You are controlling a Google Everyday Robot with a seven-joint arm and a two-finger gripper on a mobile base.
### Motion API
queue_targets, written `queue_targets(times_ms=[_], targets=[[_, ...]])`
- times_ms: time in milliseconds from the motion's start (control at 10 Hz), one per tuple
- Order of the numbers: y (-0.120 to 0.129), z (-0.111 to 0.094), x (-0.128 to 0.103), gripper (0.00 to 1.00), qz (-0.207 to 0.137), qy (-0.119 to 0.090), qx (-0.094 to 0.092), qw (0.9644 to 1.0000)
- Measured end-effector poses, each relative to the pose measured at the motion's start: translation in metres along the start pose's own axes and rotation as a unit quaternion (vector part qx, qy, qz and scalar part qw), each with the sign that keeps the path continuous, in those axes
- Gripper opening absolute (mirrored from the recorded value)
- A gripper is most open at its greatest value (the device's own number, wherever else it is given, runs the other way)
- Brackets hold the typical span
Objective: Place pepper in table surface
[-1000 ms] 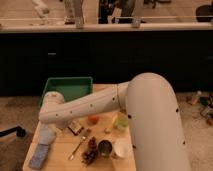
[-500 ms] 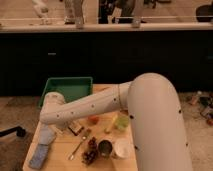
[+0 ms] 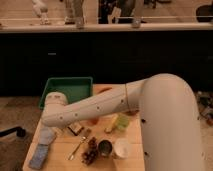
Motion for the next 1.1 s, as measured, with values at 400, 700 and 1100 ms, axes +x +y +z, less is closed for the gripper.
queue_targets(times_ms=[400,700,1100], targets=[[0.019,-0.011,0.014,0.8,0.0,-0.003,-0.02,0.9998],[0.051,-0.009,0.03,0.8,0.01,-0.006,-0.018,0.9998],[0.096,-0.006,0.048,0.8,0.025,-0.011,-0.015,0.9995]])
